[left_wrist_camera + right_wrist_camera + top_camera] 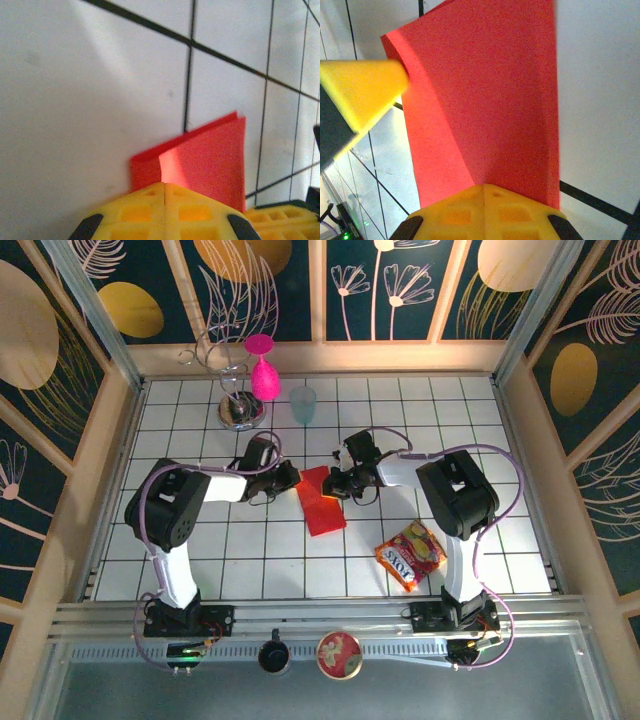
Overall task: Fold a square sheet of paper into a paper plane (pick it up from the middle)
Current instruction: First fold the square sheet of paper in half at the center of the table.
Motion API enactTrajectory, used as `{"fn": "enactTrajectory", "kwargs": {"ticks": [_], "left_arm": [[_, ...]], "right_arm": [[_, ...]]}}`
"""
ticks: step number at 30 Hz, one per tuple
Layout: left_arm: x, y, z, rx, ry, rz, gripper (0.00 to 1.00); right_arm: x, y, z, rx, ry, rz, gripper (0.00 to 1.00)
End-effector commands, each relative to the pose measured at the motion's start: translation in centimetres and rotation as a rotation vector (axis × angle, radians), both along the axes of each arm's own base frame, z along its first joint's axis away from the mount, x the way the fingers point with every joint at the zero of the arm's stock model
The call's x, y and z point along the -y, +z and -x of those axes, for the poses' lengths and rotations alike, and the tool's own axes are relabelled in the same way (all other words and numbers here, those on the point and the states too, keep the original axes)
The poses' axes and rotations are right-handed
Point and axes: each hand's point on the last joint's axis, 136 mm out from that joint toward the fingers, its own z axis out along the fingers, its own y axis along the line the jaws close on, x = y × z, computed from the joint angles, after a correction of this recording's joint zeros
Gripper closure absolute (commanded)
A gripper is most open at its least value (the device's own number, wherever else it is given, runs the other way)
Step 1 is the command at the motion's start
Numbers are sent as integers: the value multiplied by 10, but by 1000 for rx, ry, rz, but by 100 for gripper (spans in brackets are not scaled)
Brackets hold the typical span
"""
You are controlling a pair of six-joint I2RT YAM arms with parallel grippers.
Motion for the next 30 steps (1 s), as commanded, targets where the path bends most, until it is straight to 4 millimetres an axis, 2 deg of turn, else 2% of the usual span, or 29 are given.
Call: {"fn": "enactTrajectory", "kwargs": {"ticks": [1, 5, 9, 13, 16, 22, 26, 30], "left_arm": [[-43, -9, -10, 6, 105, -100, 100], [-35, 19, -16, 55, 86, -48, 100], [-4, 53, -11, 127, 29, 19, 100], [35, 56, -4, 119, -38, 78, 100], [48, 43, -6, 88, -52, 102, 100], [34, 15, -17, 61, -13, 46, 100], [9, -2, -19, 27, 55, 74, 100], [-21, -16, -19, -1, 111, 31, 100]], "right_arm": [[40, -56, 24, -107, -38, 215, 94], [40, -56, 23, -105, -38, 214, 94], [40, -56, 23, -106, -40, 213, 94], [40, -58, 24, -111, -40, 217, 94], [40, -59, 24, -112, -40, 218, 94], [42, -61, 24, -112, -42, 224, 94], [43, -63, 26, -116, -44, 227, 94], [44, -64, 26, -117, -45, 232, 94]]}}
